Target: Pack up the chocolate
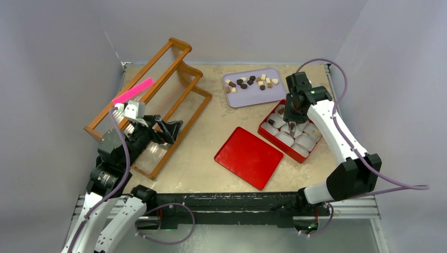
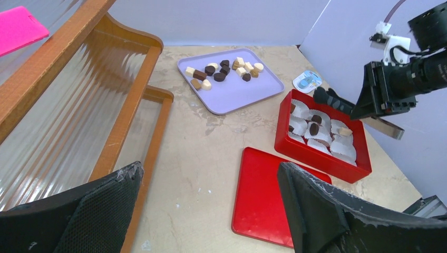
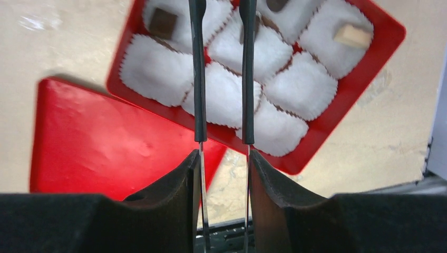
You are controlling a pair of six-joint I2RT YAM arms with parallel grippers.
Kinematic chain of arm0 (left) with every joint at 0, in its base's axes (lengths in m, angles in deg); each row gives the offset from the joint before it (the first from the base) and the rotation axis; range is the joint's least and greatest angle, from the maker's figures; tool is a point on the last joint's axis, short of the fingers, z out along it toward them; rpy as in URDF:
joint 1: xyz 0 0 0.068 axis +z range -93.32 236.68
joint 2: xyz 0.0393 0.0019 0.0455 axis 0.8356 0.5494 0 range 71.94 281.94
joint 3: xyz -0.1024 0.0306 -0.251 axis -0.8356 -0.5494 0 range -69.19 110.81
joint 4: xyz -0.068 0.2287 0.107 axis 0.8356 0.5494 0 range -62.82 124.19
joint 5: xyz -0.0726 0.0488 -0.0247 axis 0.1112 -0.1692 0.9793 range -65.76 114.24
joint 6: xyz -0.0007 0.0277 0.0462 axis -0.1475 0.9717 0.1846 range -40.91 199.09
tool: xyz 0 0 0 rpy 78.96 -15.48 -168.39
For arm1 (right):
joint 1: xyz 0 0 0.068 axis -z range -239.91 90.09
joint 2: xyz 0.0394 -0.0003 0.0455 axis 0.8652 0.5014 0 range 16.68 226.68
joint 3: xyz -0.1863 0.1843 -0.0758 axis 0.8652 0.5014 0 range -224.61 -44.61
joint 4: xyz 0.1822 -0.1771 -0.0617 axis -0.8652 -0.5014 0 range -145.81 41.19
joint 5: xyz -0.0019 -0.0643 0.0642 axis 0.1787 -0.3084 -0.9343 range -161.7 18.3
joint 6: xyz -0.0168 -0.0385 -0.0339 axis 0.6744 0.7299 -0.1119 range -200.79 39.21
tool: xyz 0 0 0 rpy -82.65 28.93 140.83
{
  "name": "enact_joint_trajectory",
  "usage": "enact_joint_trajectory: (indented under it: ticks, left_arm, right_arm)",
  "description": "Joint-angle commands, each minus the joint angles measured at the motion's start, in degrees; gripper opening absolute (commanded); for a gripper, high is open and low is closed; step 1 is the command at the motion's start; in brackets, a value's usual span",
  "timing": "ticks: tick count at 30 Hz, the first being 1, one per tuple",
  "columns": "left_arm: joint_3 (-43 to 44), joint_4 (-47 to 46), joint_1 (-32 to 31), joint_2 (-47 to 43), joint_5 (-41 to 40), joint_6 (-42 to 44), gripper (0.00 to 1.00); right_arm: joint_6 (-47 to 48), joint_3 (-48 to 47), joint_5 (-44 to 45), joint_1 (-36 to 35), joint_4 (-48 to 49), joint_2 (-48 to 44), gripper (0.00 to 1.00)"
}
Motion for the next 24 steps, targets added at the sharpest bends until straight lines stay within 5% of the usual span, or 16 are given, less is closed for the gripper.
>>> enact_joint_trajectory:
  ticks: [1, 8, 24]
  left_arm:
    - [0.22, -0.76, -0.32, -0.14, 0.09, 0.74, 0.97]
    - [0.17, -0.7, -0.27, -0.2, -0.49, 0.74, 0.98]
    - [0.14, -0.63, -0.39, 0.1, -0.58, 0.87, 0.98]
  right_arm:
    - [3.84, -4.98, -3.98, 0.22, 6.91, -0.9, 0.37]
    - [8.03, -9.24, -10.52, -0.63, 15.72, 5.71, 0.36]
    - [17.71, -18.49, -8.44, -0.52, 21.58, 24.62, 0.39]
